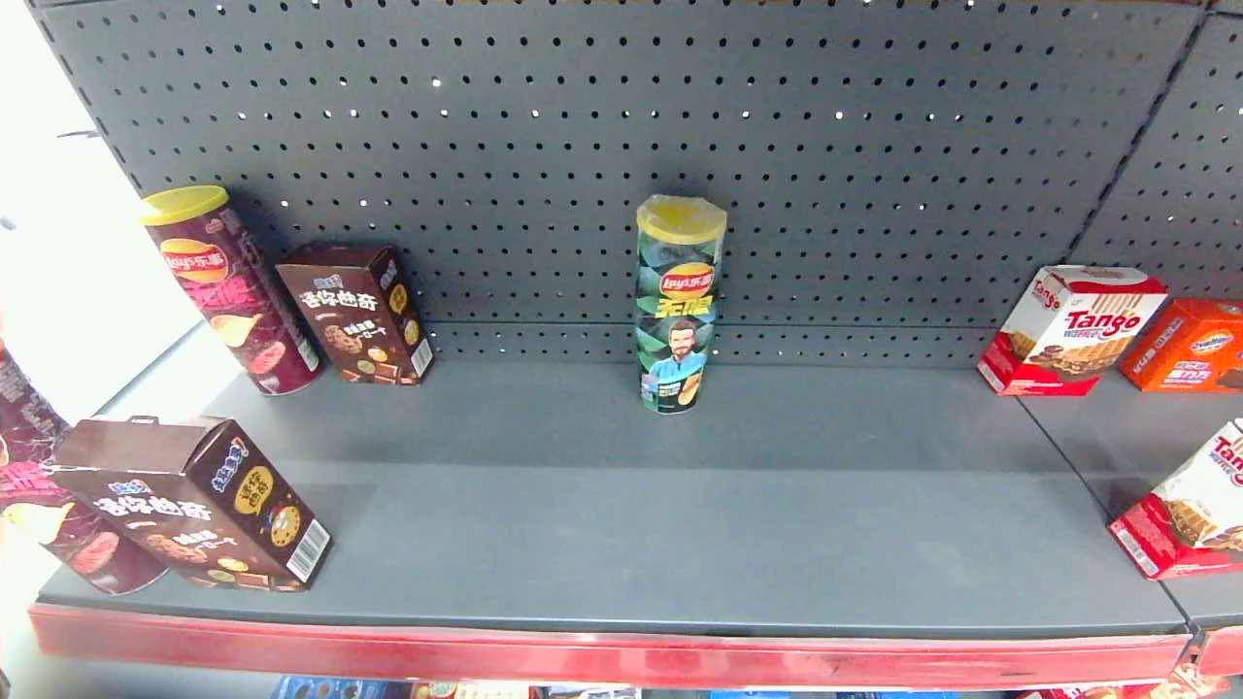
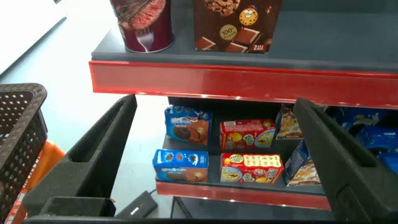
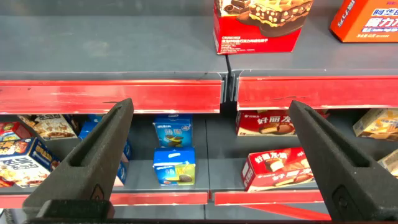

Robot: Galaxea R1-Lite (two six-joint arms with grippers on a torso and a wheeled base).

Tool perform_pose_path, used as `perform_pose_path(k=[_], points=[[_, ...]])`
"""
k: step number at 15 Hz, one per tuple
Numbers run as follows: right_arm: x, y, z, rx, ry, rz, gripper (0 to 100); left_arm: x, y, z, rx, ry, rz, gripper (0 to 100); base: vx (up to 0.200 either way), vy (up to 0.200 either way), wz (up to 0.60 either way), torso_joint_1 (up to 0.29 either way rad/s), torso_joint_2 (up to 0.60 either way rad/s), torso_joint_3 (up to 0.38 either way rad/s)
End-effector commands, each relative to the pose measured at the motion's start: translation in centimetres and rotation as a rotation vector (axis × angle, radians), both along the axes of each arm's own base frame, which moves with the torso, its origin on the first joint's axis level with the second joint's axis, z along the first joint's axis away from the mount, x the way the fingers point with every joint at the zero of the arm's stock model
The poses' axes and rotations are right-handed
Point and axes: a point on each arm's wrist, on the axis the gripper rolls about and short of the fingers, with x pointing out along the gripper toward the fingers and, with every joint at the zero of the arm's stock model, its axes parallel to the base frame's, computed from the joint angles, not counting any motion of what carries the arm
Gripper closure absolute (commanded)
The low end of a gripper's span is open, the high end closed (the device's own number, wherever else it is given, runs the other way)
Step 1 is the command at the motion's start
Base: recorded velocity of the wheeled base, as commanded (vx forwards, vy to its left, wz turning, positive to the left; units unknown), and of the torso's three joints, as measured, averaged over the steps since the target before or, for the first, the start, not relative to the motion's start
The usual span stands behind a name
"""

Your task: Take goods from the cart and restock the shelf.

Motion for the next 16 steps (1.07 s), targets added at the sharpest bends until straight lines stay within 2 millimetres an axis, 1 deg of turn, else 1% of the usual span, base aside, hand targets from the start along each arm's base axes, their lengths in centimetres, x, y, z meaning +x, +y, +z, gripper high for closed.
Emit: perform_pose_path(k=[1,13,16], points=[[0.01,0.00,0.01,-0.001,0.001,0.000,0,0.00,0.00,0.01,-0.001,-0.001,0.001,0,0.000,0.000,0.00,0.000,0.00,0.000],[0.01,0.00,-0.01,-0.002,0.003,0.000,0,0.01,0.00,-0.01,-0.001,0.002,0.000,0,0.000,0.000,0.00,0.000,0.00,0.000],[0.01,0.00,-0.01,-0.007,0.003,-0.001,0,0.02,0.00,0.01,-0.001,0.002,0.000,0,0.000,0.000,0.60,0.002,0.00,0.004]])
